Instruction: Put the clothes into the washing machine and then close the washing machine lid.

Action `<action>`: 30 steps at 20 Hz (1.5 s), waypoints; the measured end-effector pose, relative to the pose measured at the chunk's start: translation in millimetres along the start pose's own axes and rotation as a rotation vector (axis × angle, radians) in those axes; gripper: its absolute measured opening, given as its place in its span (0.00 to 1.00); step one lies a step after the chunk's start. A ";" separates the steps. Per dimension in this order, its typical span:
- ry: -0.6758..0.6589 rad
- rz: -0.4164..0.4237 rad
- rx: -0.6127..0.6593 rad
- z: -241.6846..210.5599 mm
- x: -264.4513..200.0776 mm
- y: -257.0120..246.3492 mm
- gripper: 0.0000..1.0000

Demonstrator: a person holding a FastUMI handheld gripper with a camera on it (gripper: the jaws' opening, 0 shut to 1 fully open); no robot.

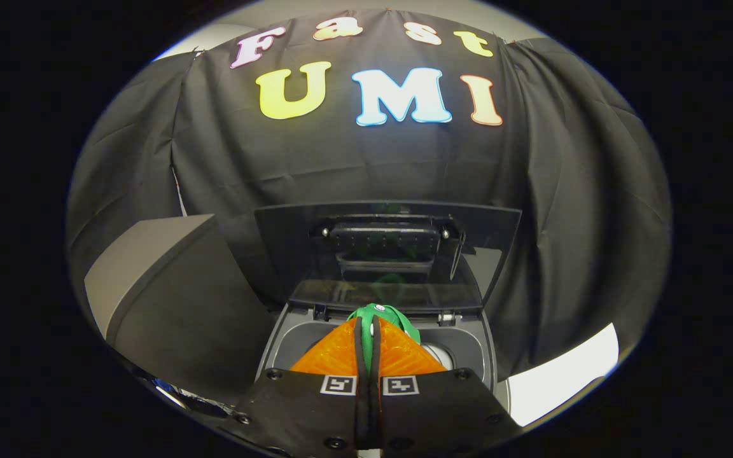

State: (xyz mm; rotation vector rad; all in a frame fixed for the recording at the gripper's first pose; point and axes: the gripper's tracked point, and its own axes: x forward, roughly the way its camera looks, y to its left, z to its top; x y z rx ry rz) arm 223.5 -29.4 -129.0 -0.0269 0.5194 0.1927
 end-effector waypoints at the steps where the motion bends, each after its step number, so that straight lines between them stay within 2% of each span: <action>1: 0.012 -0.001 0.000 -5.0 -0.5 0.3 0.01; 5: 0.046 -0.023 0.004 -24.6 0.5 -4.7 0.03; 7: 0.042 -0.033 0.022 -27.6 -2.8 -6.1 0.11; 8: 0.028 -0.042 0.029 -24.5 -4.7 -7.6 0.19; 13: -0.033 -0.061 0.014 -8.2 -13.2 -9.0 1.00; 30: -0.255 -0.040 -0.023 103.3 -6.2 5.8 0.98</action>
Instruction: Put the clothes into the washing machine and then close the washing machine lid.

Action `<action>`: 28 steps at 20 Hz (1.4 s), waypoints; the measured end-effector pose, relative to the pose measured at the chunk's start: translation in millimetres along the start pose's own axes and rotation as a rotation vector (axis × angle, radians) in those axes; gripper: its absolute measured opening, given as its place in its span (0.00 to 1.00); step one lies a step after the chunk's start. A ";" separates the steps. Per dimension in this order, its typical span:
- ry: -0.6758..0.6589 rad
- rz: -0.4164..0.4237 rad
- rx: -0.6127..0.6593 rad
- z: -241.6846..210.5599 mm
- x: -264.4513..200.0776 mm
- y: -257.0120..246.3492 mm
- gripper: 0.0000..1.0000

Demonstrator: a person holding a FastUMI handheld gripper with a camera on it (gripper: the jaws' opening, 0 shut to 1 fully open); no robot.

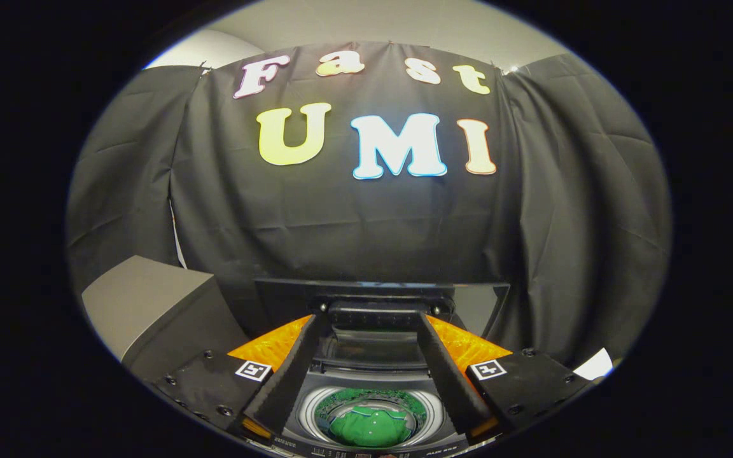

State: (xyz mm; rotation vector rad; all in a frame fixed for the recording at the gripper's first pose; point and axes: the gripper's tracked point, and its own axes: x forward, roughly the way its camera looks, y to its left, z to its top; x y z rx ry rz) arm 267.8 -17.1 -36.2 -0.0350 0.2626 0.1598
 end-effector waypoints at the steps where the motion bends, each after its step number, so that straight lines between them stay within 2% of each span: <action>1: -0.013 -0.001 0.000 6.4 4.8 1.0 0.97; 6: -0.054 -0.005 -0.035 31.4 32.0 6.2 0.97; 14: -0.099 0.009 -0.025 55.8 78.7 10.5 0.98; 17: -0.109 -0.010 -0.013 61.4 98.3 4.4 0.98; 23: 0.023 -0.032 0.024 29.5 135.5 -4.2 0.98; 25: 0.070 -0.043 0.038 15.0 139.9 -9.6 0.98; 28: 0.066 -0.032 0.049 13.2 132.6 -9.7 0.98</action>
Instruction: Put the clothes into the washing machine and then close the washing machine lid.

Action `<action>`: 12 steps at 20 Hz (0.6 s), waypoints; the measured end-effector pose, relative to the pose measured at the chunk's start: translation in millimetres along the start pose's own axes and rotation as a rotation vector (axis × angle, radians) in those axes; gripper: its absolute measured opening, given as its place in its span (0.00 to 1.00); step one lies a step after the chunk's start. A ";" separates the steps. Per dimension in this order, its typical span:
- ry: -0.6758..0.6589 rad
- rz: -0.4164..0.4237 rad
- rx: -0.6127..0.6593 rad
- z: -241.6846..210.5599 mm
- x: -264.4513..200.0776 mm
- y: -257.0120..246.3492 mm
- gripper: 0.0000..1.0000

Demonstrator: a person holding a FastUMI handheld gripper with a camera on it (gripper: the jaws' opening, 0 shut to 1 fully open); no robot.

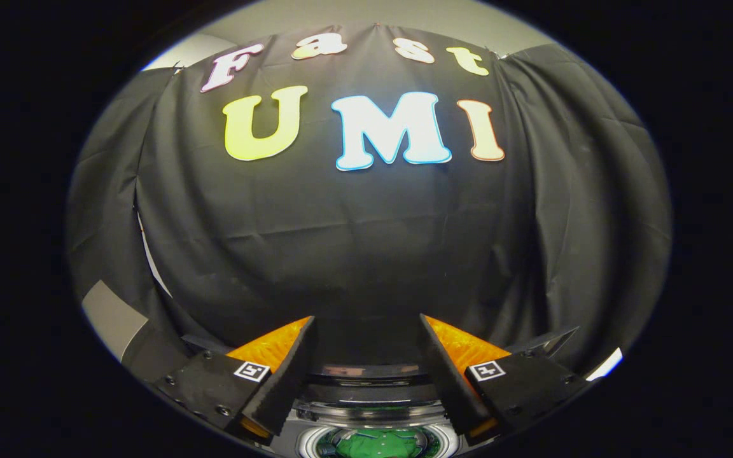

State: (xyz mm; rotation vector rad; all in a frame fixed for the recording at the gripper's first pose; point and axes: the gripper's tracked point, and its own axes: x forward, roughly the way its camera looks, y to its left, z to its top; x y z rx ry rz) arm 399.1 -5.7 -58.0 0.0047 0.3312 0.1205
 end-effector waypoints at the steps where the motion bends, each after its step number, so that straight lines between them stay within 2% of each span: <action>1: 0.004 0.000 -0.006 2.8 1.1 -0.7 0.98; 5: -0.011 0.004 -0.009 -1.3 -8.1 1.9 0.99; 12: -0.060 -0.002 -0.012 -18.6 -50.9 2.9 0.98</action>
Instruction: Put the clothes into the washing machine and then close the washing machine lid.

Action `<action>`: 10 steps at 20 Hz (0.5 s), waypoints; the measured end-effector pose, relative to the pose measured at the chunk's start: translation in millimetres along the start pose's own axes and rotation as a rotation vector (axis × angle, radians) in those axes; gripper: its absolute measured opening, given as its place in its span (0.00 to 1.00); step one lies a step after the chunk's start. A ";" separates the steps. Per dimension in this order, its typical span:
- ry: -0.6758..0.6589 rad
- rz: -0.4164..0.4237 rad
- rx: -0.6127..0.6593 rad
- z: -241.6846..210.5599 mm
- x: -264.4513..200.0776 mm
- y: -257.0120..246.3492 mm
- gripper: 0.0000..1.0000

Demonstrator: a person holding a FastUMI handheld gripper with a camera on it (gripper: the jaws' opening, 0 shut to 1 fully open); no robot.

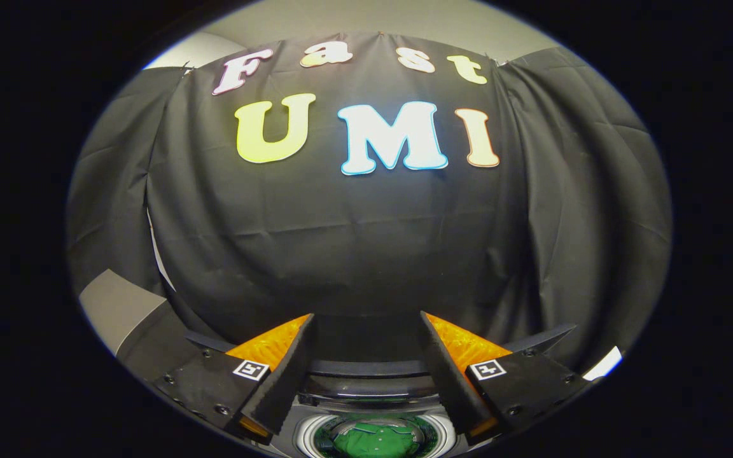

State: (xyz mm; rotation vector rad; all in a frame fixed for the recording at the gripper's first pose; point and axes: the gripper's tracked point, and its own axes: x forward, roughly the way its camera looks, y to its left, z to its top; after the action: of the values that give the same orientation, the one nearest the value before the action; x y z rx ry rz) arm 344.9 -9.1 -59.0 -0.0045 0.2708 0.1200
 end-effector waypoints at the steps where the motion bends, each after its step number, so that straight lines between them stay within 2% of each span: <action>1: -0.008 -0.001 -0.001 -1.1 -3.0 0.4 0.98; 10: -0.028 -0.003 -0.003 -20.4 -36.0 0.8 0.98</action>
State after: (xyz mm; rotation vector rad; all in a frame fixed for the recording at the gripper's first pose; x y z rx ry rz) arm 305.0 -13.0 -69.0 -0.0057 0.2426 0.1173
